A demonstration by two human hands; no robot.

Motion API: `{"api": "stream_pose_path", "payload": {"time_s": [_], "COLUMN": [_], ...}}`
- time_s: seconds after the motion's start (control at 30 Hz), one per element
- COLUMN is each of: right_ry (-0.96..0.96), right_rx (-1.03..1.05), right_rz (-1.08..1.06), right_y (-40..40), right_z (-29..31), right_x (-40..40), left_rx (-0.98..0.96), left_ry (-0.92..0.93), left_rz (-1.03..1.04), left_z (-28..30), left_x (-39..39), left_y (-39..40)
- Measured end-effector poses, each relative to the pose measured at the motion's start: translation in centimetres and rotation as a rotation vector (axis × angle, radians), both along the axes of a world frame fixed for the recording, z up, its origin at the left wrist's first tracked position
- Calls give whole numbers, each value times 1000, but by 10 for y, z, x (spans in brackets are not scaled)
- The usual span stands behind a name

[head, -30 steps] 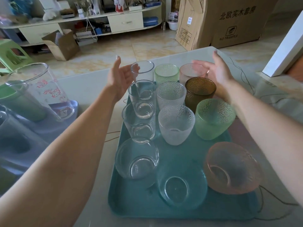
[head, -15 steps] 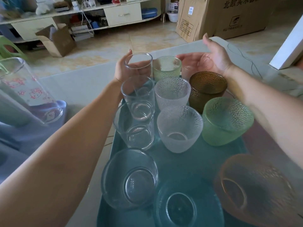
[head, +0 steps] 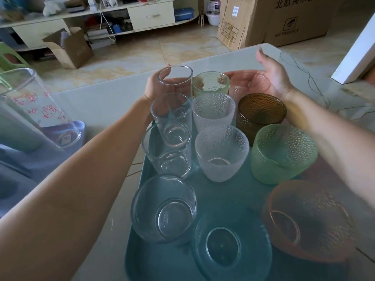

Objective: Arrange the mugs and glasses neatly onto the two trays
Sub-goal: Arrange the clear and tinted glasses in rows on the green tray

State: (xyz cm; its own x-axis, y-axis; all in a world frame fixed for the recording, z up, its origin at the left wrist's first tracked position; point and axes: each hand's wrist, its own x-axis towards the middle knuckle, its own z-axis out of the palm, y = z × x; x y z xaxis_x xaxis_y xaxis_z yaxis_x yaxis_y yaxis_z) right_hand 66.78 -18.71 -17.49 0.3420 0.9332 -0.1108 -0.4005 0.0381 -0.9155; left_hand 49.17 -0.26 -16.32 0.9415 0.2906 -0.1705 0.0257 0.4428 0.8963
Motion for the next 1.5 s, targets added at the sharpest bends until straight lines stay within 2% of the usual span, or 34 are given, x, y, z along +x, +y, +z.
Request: {"api": "stream_pose_path", "payload": {"time_s": [0.13, 0.27, 0.47, 0.7, 0.87, 0.97, 1.07, 1.17, 1.27, 1.37, 1.5], "right_ry": [8, -44, -120, -69, -11, 81, 77, 23, -88, -236, -332], "right_rx": [-5, -44, -182, -248, -31, 58, -45, -124, -131, -91, -108], "right_rz": [-9, -144, -557, -828, -1147, -1351, -1481, -1493, -1570, -1645, -1732], "right_y": [-2, -6, -33, -92, -135, -156, -157, -137, -115, -98, -82], "right_z": [0, 7, 25, 50, 76, 78, 55, 31, 21, 12, 0], "right_x": [-4, -8, -32, -100, -173, -225, -269, -305, -324, -329, -321], "left_rx": [4, 11, 151, 273, 303, 403, 333, 257, 261, 273, 270], "left_ry": [-17, 35, 105, 104, 85, 64, 30, 88, 103, 78, 39], "left_rz": [-24, 70, 233, 601, 831, 1018, 1124, 1162, 1174, 1220, 1276], "left_z": [-1, -4, 3, 34, 30, 25, 16, 5, -6, -15, -16], "left_x": [-2, -9, -55, -131, -191, -208, -206, -198, -191, -181, -165], "left_y": [-3, 7, -4, -70, -136, -187, -217, -229, -233, -228, -226]}}
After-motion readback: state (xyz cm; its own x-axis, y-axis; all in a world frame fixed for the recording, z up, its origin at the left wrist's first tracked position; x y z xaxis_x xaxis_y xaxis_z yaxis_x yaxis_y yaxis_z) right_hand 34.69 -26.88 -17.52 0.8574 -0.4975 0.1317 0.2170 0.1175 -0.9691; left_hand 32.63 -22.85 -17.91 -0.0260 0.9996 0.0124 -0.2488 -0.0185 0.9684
